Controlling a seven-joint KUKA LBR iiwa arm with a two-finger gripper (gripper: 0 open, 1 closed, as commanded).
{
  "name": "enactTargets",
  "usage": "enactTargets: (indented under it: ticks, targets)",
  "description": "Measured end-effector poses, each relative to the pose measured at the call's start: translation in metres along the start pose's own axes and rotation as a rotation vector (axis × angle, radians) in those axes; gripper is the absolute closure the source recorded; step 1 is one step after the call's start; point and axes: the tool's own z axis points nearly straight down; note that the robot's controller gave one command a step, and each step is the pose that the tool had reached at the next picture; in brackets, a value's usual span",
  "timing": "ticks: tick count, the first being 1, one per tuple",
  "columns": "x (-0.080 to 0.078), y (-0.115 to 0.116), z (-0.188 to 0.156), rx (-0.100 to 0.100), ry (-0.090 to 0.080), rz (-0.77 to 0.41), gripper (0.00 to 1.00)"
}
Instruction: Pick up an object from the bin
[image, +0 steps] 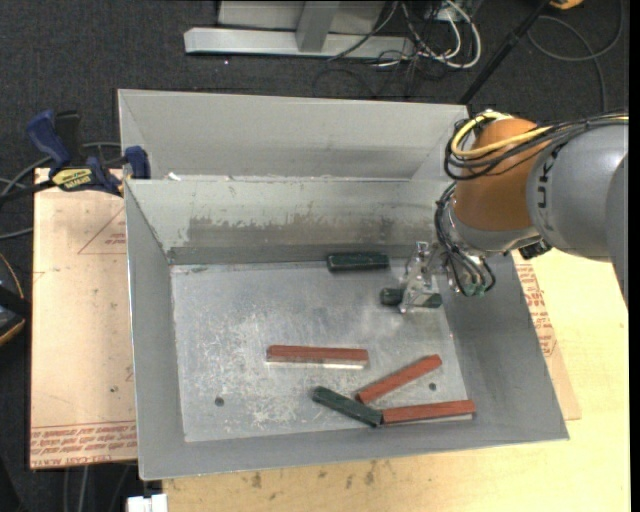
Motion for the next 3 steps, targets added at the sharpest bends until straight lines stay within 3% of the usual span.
enactTargets:
  ticks: [2, 3]
  targets:
    - [0.002, 0.000, -0.003, 0.000, 0.006, 0.000, 1.00]
    - [0.006, 0.000, -0.019, -0.001, 0.023, -0.001, 1.00]
